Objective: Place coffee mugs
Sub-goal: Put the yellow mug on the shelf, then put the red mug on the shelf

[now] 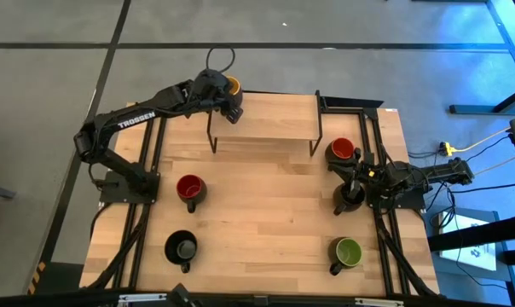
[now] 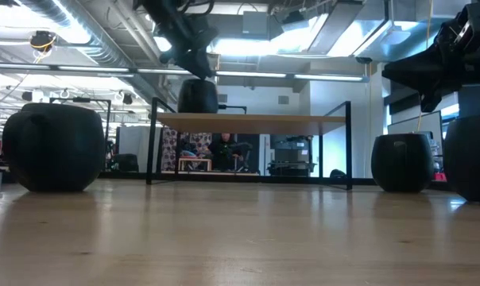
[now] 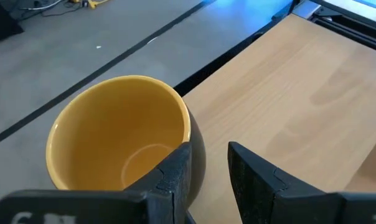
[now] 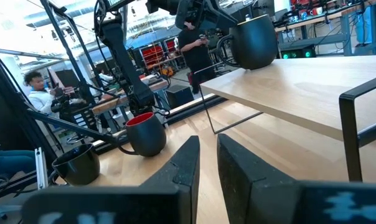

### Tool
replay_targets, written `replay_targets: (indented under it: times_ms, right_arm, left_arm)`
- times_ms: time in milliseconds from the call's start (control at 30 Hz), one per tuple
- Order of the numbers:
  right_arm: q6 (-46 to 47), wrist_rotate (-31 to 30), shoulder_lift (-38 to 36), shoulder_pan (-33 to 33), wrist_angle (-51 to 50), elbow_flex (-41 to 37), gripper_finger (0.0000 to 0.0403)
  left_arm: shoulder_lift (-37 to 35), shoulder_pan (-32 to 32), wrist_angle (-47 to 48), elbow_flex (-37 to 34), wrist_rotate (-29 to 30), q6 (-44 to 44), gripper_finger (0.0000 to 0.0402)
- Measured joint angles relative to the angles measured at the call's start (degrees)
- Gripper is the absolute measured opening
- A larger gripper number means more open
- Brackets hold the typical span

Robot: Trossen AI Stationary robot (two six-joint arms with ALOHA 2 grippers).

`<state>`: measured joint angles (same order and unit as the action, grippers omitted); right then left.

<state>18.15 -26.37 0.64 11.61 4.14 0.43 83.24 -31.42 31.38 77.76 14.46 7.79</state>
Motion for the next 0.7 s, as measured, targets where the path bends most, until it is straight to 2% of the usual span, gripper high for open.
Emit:
replay_targets:
  times_ms: [400, 700]
  right_arm:
    - [0.0, 0.0, 0.01, 0.01, 0.0, 0.0, 0.0044]
    - [0.0, 0.76, 0.01, 0.0, 0.29, -0.01, 0.0044]
  left_arm:
    - [-0.03, 0.89, -1.34, 0.0, 0.68, -0.92, 0.0101]
    - [-6.85, 7.21, -1.6, 0.07, -1.98, -0.1, 0.0101]
